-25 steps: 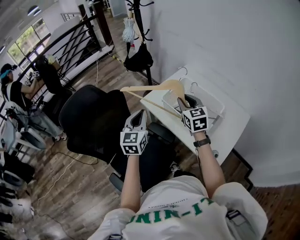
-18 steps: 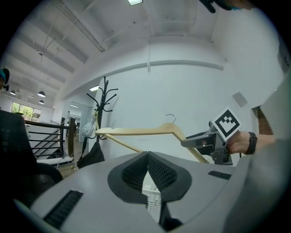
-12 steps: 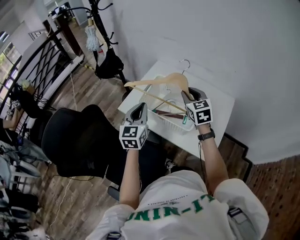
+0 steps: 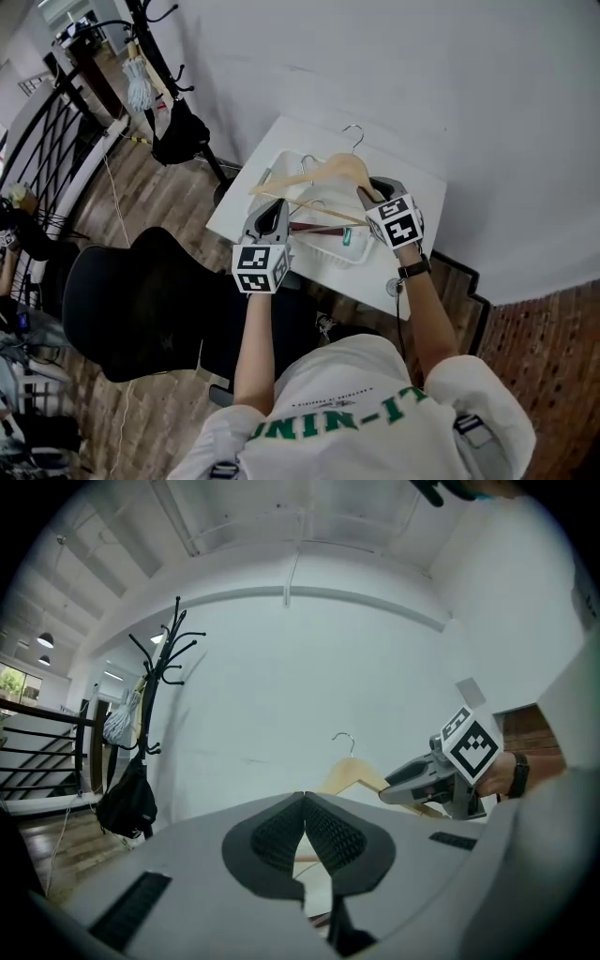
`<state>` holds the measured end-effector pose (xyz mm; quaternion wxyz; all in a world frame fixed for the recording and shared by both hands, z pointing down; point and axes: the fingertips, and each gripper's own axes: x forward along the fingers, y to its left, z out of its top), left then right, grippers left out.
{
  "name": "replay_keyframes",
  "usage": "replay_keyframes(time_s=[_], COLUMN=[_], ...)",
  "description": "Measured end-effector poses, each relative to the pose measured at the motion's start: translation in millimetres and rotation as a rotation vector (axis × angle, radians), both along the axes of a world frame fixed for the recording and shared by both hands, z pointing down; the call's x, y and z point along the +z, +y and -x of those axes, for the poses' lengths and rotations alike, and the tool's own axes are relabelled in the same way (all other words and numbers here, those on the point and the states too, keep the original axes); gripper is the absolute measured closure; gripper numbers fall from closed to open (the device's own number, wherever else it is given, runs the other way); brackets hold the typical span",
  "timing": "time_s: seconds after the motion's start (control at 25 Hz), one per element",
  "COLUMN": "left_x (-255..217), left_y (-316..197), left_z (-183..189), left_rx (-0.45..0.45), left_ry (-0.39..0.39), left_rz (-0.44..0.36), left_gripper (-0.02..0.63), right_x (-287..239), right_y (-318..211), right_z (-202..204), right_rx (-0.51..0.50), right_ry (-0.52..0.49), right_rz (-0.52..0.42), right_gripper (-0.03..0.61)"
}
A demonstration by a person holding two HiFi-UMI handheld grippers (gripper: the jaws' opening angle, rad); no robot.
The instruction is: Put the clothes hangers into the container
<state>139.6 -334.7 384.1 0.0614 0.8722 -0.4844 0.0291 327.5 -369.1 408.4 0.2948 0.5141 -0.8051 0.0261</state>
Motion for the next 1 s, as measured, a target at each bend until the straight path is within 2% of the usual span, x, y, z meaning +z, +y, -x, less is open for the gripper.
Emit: replay_keyframes(time_s=[0.2, 0.4, 0.56, 0.68, 0.84, 0.88, 0.96, 1.0], left_x=[9, 19, 29, 34, 39, 40, 41, 42], left_y=[-11, -18, -20, -19, -16, -16, -14, -13], left_z=[-6, 5, 11, 13, 14, 15, 18, 18], left_rx=[0.016, 0.003, -0.011, -0.017, -0.029, -0.033, -0.036, -0.032], left_ry=[0.004, -0.006, -0.016, -0.023, -0.035, -0.037, -0.036, -0.03], left_rz=[0.021, 0.048, 0.067, 0.079, 0.089, 0.091, 0.094, 0.094], left_gripper=[0.6, 0.6, 0.6, 0.6, 0.6, 0.6, 0.6, 0.6], right_x=[34, 67, 92, 97, 107, 112, 120, 121], right_y=[-5, -13, -19, -21, -27, -26, -22, -20], right_z=[15, 33, 52, 68, 65, 65, 68, 71], right_rx=[-0.066, -0.106, -0.141, -0.161, -0.125, -0.131, -0.164, -0.18], right_ry=[0.076, 0.182, 0.189, 0.257, 0.331, 0.349, 0.369, 0.364], right_rz=[0.126, 0.203, 0.299, 0.292, 0.281, 0.295, 0.328, 0.334], right_gripper=[0.456, 0.456, 0.456, 0.457, 0.447, 0.43, 0.314, 0.282])
